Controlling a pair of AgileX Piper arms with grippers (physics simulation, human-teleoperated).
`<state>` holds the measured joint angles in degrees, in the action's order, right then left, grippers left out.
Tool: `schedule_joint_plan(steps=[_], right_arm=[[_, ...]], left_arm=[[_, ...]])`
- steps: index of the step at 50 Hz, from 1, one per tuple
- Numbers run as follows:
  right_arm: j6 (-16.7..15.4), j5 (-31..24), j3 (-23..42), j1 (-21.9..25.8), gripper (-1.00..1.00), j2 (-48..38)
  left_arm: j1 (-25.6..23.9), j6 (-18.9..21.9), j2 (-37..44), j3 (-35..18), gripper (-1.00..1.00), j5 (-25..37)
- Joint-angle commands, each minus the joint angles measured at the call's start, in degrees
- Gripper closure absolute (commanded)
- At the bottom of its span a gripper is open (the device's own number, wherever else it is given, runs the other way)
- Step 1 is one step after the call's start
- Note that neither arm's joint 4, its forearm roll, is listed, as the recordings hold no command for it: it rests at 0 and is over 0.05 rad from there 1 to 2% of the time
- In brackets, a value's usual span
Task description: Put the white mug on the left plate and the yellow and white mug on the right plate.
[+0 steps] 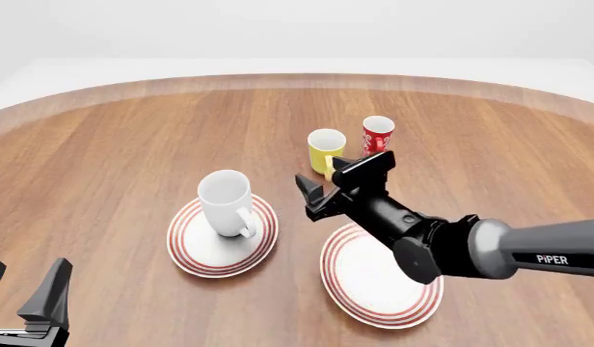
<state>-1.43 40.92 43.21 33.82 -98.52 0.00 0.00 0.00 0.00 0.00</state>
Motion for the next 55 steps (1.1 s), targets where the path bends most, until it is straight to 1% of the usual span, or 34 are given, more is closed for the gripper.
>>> schedule_joint_plan(steps=[1, 5, 8, 15, 21, 27, 35, 55], right_arm=[[0.27, -1.32, 1.45, -3.1, -1.0, 0.25], [-0.04, -2.03, 2.57, -3.75, -1.0, -0.13], [0.64, -2.5, 3.78, -5.35, -1.0, -1.02], [0.61, -2.9, 5.17, -6.69, -1.0, -2.45], [1.4, -3.54, 6.81, -7.79, -1.0, -3.77], [2.02, -4.05, 7.95, -8.09, -1.0, -4.91], [3.96, -5.22, 10.47, -8.66, -1.0, -7.2], [4.45, -5.94, 15.38, -9.71, -1.0, -12.65]], left_arm=[[0.0, 0.0, 0.0, 0.0, -1.0, 0.0], [0.0, 0.0, 0.0, 0.0, -1.0, 0.0], [0.0, 0.0, 0.0, 0.0, -1.0, 0.0], [0.0, 0.0, 0.0, 0.0, -1.0, 0.0], [0.0, 0.0, 0.0, 0.0, -1.0, 0.0], [0.0, 0.0, 0.0, 0.0, -1.0, 0.0], [0.0, 0.0, 0.0, 0.0, -1.0, 0.0], [0.0, 0.0, 0.0, 0.0, -1.0, 0.0]])
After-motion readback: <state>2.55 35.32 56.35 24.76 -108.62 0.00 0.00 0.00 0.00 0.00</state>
